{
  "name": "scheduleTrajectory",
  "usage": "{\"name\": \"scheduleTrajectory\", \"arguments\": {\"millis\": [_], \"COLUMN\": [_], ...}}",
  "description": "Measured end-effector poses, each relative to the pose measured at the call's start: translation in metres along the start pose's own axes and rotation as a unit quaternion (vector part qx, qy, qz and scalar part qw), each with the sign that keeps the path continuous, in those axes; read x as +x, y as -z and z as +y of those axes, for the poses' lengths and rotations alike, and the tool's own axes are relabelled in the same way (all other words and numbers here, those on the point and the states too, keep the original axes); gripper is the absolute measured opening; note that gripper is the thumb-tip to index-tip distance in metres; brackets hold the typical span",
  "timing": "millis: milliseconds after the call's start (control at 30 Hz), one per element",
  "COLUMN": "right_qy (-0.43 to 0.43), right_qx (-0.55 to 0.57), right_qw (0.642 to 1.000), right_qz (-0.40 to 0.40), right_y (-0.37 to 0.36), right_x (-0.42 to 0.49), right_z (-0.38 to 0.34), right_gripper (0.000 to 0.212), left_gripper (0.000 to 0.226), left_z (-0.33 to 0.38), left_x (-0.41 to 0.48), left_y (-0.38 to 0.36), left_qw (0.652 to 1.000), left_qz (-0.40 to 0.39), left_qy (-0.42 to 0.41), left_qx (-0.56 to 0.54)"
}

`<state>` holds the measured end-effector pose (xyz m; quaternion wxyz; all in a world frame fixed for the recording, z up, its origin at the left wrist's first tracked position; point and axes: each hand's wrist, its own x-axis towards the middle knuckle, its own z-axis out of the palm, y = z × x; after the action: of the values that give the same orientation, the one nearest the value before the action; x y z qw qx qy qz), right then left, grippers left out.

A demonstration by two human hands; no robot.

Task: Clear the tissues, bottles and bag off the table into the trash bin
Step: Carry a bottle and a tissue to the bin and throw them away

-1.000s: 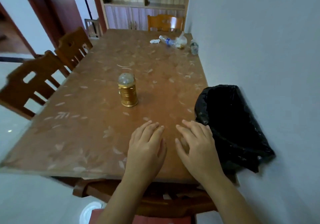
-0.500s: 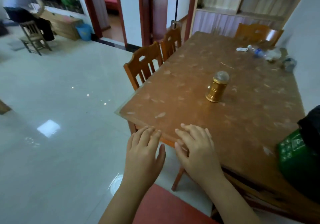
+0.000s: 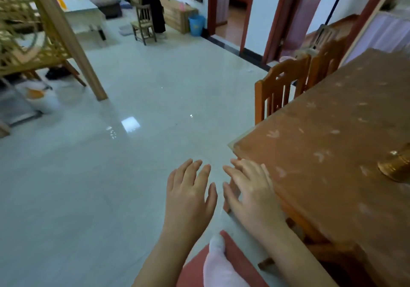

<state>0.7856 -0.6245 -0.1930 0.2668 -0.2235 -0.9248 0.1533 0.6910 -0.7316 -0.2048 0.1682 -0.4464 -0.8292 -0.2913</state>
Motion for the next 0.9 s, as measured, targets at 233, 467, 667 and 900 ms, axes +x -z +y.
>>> {"name": "scheduleTrajectory", "arguments": {"millis": [233, 467, 667, 900], "right_qy": [-0.031, -0.069, -0.084, -0.075], "right_qx": [0.000, -0.008, -0.008, -0.031], "right_qw": [0.999, 0.996, 0.996, 0.997], "right_qz": [0.037, 0.063, 0.021, 0.016], "right_y": [-0.015, -0.032, -0.090, -0.154], "right_x": [0.114, 0.192, 0.241, 0.346], "right_z": [0.042, 0.084, 0.081, 0.056], "right_gripper": [0.032, 0.038, 0.040, 0.038], "left_gripper": [0.036, 0.036, 0.038, 0.036], "left_z": [-0.020, -0.039, -0.107, -0.204], "left_x": [0.123, 0.207, 0.240, 0.313], "left_y": [-0.040, -0.084, -0.116, -0.135], "left_qw": [0.999, 0.999, 0.997, 0.996], "left_qz": [-0.018, -0.028, -0.074, -0.073], "left_qy": [-0.019, -0.031, -0.006, -0.013], "left_qx": [0.020, -0.008, -0.012, -0.049]}}
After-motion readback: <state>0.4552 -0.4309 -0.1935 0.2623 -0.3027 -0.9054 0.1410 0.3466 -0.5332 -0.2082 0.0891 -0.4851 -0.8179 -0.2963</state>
